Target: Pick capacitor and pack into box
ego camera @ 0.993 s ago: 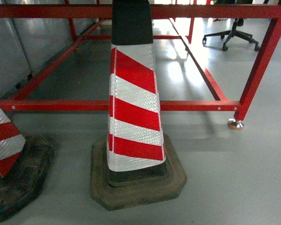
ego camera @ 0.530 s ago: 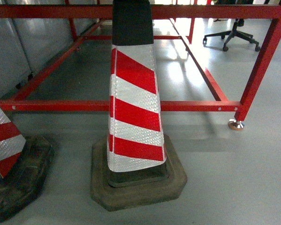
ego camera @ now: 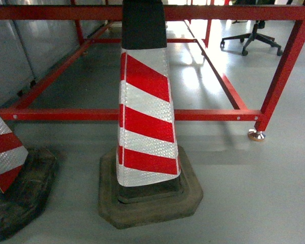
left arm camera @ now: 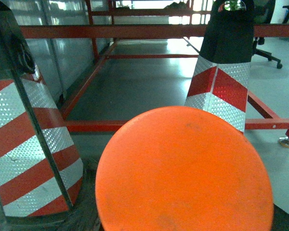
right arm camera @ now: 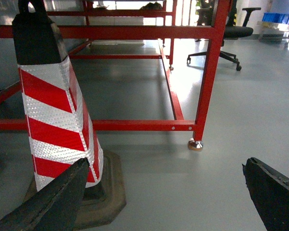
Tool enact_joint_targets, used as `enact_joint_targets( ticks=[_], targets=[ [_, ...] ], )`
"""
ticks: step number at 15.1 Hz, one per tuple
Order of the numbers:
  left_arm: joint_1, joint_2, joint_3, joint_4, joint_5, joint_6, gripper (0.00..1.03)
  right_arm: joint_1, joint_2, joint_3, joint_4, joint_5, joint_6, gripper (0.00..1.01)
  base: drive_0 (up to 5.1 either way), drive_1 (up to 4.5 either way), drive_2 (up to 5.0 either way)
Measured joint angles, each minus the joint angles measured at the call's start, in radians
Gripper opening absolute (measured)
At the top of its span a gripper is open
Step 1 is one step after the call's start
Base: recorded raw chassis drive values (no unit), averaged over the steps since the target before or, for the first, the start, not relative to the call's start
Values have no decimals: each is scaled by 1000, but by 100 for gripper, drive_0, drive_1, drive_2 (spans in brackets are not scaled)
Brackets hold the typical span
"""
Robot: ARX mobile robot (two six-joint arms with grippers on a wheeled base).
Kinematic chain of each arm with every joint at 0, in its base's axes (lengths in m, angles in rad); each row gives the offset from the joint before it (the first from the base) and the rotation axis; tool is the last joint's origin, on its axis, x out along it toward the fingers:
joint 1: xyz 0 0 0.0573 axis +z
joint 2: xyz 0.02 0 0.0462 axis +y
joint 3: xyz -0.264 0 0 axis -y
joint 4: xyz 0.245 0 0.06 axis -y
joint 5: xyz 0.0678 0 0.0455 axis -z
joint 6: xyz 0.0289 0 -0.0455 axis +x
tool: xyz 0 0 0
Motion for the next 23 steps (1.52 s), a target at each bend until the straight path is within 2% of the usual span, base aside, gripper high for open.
enact_joint_targets(
  ticks=[23],
  targets=[
    [0,0,0,-1,0,0,44,0,0,0,0,2,1,98,0,0,0]
  ],
)
